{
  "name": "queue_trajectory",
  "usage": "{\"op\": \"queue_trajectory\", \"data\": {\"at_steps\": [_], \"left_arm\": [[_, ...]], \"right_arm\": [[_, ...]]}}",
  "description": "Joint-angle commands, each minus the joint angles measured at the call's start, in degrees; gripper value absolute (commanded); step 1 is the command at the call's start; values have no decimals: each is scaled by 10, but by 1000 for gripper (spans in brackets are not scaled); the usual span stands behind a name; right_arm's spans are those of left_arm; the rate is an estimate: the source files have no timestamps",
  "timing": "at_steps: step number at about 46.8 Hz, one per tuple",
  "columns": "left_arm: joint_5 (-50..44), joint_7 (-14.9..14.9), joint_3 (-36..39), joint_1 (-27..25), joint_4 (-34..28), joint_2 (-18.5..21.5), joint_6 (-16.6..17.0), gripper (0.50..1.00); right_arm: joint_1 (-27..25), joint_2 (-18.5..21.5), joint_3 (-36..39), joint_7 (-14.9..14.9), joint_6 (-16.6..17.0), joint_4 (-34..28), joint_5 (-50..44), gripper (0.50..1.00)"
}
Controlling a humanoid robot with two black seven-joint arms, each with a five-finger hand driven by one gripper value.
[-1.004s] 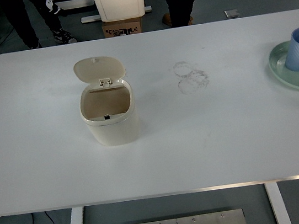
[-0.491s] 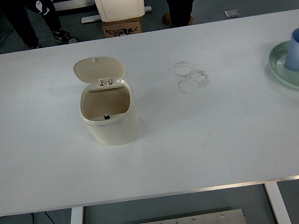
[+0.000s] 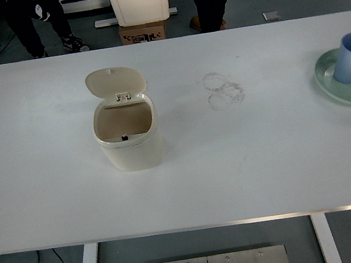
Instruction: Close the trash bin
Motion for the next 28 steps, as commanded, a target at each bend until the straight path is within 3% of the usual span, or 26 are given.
{"op": "queue_trajectory", "data": {"at_steps": [1,28], "left_arm": [[-5,-1,0,10,-1,0,33,1000],[-23,-3,0,-7,-5,20,24,1000]], "right_arm": [[0,0,0,1,0,0,0,991],[0,0,0,0,0,0,0,991]]}}
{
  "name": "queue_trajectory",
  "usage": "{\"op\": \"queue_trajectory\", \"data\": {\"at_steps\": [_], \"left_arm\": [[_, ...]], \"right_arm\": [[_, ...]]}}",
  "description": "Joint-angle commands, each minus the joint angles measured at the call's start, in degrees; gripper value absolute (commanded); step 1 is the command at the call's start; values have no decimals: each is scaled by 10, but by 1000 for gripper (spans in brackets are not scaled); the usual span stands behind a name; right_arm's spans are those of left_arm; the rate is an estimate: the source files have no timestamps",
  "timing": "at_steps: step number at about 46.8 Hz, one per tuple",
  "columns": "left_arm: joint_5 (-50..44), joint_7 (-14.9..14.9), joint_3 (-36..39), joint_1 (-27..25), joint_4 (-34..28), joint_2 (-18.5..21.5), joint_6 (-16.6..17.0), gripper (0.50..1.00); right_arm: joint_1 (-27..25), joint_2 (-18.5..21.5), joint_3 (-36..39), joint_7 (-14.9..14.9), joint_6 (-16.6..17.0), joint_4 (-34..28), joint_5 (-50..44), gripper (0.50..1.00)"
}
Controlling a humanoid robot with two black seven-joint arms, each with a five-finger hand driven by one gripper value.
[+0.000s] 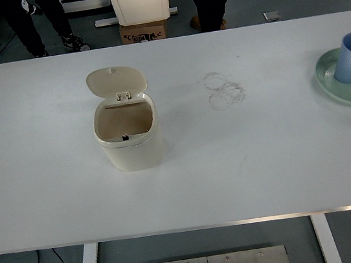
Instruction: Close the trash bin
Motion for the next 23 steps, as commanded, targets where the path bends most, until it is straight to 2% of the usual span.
{"op": "queue_trajectory", "data": {"at_steps": [1,9,23], "left_arm": [[-1,-1,0,1,0,1,1,1000],[-1,0,-1,6,0,2,1,1000],[18,-1,26,5,0,0,-20,1000]], "right_arm": [[0,0,0,0,0,0,0,991],[0,0,0,0,0,0,0,991],[0,0,0,0,0,0,0,991]]}}
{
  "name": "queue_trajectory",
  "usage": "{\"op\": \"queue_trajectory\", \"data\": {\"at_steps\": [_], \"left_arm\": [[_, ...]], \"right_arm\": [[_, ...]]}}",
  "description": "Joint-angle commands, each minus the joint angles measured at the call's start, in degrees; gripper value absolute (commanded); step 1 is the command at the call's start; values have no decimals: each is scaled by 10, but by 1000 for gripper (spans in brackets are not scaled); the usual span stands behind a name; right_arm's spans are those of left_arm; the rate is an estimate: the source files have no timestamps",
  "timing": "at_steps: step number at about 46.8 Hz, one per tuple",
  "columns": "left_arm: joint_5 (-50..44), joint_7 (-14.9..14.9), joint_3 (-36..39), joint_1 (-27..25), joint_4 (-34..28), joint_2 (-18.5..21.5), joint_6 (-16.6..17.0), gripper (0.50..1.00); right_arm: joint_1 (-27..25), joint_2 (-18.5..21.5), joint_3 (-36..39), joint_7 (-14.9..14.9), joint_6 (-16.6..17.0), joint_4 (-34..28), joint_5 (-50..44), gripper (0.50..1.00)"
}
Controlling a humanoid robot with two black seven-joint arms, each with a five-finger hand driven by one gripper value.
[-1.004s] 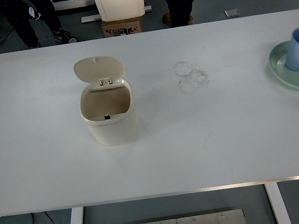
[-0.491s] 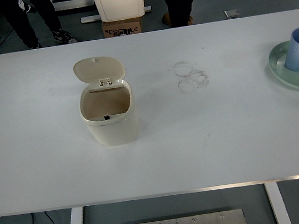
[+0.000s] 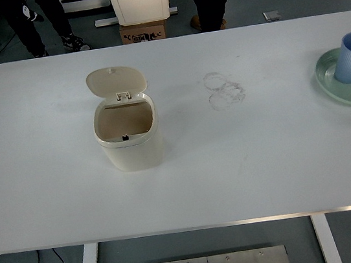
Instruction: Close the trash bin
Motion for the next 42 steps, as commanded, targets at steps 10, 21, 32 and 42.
{"op": "queue_trajectory", "data": {"at_steps": [10,21,32,42], "left_arm": [[19,-6,85,-14,0,-6,0,1000],[23,-5,104,-15,0,-7,2,1000],[66,-6,142,-18,-1,-29,5,1000],[70,-7,184,-34,-6,-48,1,1000]], "right_arm": [[0,0,0,0,0,0,0,991],[0,0,0,0,0,0,0,991],[0,0,0,0,0,0,0,991],[0,0,0,0,0,0,0,991]]}}
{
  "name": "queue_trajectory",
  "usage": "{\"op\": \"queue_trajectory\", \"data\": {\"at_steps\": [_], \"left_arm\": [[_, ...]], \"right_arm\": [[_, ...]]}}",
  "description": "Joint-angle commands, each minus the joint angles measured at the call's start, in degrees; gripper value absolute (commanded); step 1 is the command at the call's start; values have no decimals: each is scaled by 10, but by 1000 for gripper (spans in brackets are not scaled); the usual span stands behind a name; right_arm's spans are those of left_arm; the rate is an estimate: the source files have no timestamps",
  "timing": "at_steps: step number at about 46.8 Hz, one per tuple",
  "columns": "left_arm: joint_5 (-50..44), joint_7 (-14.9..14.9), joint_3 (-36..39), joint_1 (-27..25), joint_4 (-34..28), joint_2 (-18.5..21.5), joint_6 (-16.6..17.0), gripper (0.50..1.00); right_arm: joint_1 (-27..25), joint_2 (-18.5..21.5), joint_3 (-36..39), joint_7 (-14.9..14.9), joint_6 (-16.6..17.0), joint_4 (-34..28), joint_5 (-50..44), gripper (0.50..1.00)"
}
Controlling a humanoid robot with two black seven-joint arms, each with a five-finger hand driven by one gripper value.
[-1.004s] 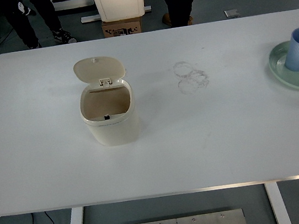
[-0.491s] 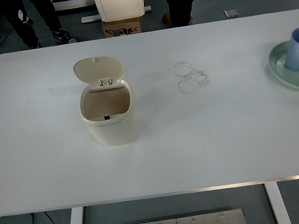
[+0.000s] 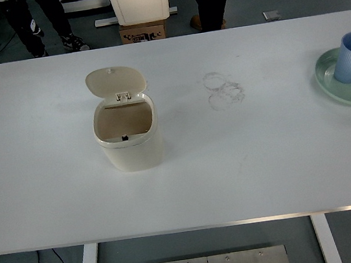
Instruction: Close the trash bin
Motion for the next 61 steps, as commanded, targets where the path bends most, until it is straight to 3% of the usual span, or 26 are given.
{"op": "queue_trajectory", "data": {"at_steps": [1,20,36,48,61], "left_arm": [[0,0,2,-10,-7,-6,-2,1000],[-8,1,2,-73,-49,-29,-17,1000],[-34,0,0,-120,-63,-33,-112,1000],[-41,0,0,-131,-63,-34,-159,1000],[-42,1,0,-129,-63,-34,-157,1000]], "right_arm": [[0,0,0,0,0,0,0,991],[0,0,0,0,0,0,0,991],[0,0,0,0,0,0,0,991],[0,0,0,0,0,0,0,991],[0,0,0,0,0,0,0,991]]}}
